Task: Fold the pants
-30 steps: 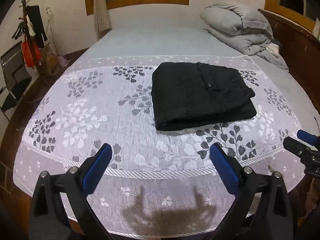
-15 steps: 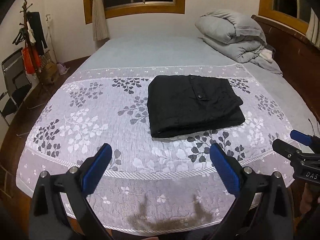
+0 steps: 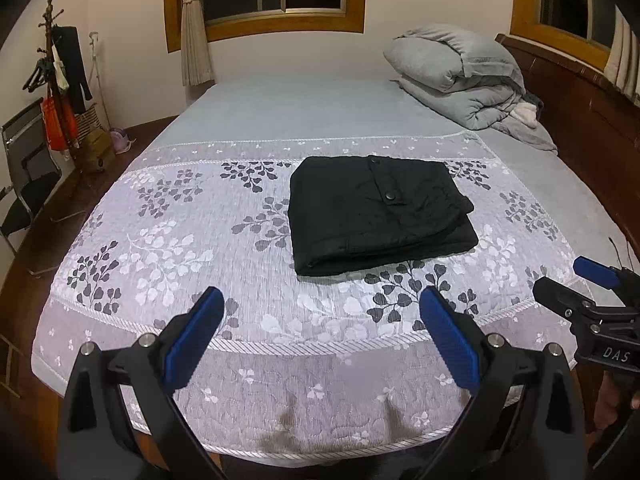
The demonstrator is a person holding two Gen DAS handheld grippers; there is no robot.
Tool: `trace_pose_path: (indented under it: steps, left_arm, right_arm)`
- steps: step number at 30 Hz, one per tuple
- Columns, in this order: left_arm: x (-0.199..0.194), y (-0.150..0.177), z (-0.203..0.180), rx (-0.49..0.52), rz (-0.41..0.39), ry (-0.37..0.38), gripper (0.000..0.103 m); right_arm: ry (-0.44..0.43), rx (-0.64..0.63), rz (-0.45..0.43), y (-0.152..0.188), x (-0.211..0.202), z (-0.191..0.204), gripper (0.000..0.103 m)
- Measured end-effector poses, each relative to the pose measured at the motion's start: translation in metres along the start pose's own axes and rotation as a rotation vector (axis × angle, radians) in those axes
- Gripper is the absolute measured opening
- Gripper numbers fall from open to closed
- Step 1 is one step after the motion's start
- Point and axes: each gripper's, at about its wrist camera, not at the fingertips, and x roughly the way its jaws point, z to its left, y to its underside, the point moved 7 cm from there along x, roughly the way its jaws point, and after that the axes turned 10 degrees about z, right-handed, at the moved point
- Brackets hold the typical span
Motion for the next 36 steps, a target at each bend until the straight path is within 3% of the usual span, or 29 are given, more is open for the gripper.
trace_pose_path:
  steps: [36]
  left_arm:
    - [0.010, 0.001, -0.004, 0.012, 0.012, 0.013, 0.100]
  right_arm:
    - [0.005, -0.001, 0.024, 0.000, 0.013, -0.003, 0.098]
